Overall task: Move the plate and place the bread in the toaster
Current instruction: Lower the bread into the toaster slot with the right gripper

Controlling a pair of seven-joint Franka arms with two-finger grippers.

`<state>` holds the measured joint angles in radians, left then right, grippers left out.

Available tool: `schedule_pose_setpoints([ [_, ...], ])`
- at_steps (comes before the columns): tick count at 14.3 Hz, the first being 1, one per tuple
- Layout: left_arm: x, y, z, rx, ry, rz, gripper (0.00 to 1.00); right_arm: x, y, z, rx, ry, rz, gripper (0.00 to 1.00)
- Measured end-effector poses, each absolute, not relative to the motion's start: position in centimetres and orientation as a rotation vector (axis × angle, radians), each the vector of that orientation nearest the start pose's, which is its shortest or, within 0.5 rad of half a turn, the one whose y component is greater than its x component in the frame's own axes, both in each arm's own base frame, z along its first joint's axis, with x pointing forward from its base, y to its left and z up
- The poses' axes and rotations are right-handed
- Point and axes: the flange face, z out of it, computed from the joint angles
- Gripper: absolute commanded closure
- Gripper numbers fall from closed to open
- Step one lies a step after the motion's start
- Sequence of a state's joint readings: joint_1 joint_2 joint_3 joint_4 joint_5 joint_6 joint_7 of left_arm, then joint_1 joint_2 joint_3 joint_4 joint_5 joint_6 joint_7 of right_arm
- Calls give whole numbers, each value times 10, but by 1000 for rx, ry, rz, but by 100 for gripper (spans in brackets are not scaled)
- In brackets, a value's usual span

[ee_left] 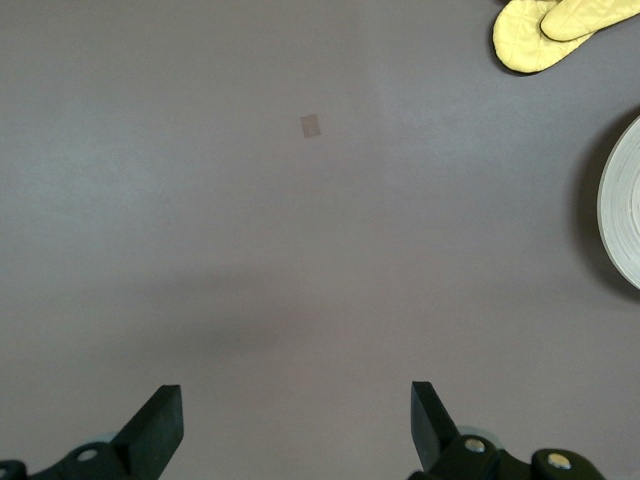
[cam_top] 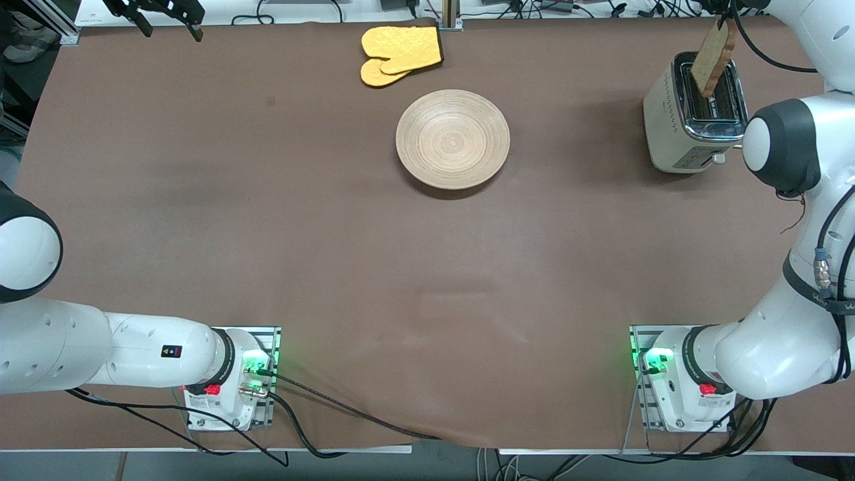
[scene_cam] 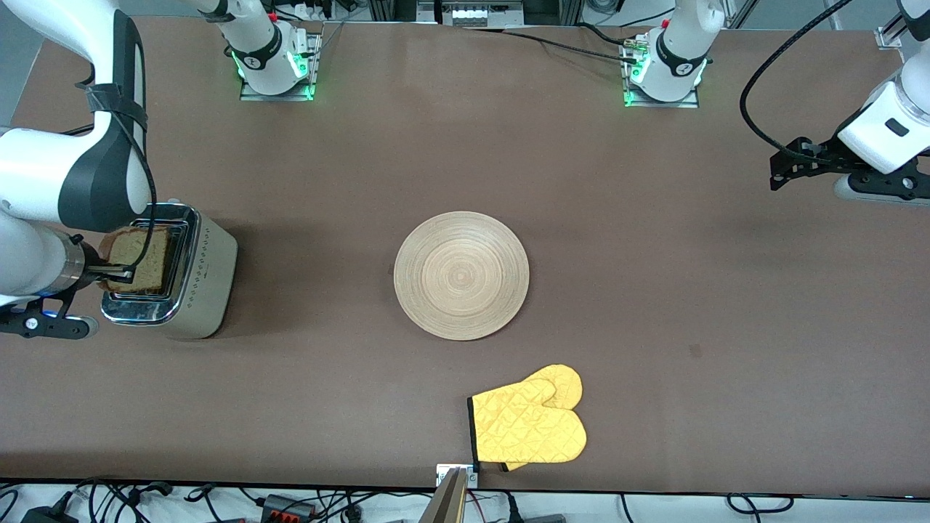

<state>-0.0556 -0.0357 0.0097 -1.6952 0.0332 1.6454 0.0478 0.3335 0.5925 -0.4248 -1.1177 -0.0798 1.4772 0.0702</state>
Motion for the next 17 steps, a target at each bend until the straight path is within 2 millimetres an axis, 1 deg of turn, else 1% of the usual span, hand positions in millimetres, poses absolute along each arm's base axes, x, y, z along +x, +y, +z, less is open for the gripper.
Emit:
schedule_pose_setpoints([
  [2,547,-22,592,-3105,150,22,0,695,3,475,-3421,210,298,100],
  [6,547,-22,592,-3105,150,22,0,698,-2,449,-3421,171,299,100],
  [11,547,-22,592,-3105,150,23,0,700,-3,428,-3423,103,243,100],
  [14,547,-22,592,-3105,150,24,0,698,0,425,-3418,66,182,100],
  [17,547,-22,592,-3105,150,24,0,697,-2,424,-3415,63,146,100],
])
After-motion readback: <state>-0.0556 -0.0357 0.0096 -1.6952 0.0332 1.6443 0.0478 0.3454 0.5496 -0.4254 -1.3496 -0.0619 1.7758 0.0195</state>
